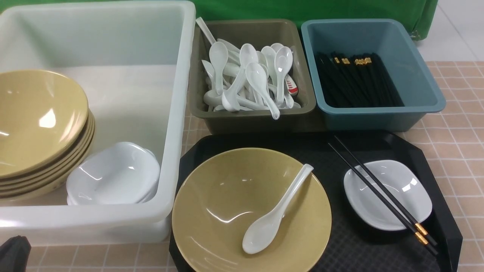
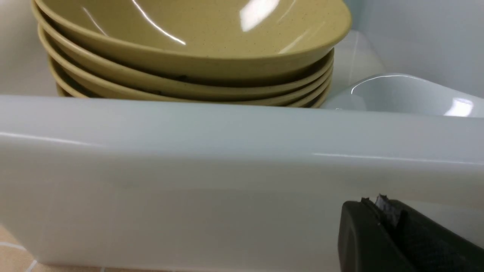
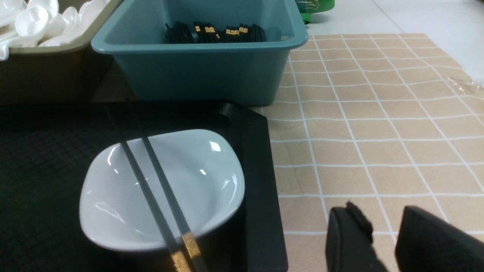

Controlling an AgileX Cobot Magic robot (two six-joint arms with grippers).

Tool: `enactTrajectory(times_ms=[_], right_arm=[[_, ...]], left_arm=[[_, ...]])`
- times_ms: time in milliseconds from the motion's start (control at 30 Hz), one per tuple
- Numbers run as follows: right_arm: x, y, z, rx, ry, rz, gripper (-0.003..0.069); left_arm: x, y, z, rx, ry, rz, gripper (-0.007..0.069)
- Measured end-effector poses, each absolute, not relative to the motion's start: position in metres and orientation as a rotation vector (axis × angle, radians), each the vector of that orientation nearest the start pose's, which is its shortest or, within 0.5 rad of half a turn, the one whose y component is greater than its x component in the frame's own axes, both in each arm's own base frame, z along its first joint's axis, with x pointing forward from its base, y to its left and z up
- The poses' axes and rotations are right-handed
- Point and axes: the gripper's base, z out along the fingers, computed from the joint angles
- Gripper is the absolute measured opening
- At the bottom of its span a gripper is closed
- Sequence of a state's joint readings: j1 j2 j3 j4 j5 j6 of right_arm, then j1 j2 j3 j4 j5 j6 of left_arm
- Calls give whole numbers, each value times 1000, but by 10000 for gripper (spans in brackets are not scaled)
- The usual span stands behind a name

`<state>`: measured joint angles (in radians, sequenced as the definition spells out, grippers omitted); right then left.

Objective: On brown table put chopsticks spoon bowls plates into blue grey white boxes.
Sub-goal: 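Move the grippers toward the tableware on the black tray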

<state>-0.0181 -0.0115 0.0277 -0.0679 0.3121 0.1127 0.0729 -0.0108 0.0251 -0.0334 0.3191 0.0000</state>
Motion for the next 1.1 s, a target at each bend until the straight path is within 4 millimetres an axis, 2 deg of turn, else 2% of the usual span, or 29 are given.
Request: enactTrajectory(times_ms=[1100], right_arm=[[54,-3,176,91,1809,15,238]], left_arm=[[54,3,178,-84,1798,21,2]])
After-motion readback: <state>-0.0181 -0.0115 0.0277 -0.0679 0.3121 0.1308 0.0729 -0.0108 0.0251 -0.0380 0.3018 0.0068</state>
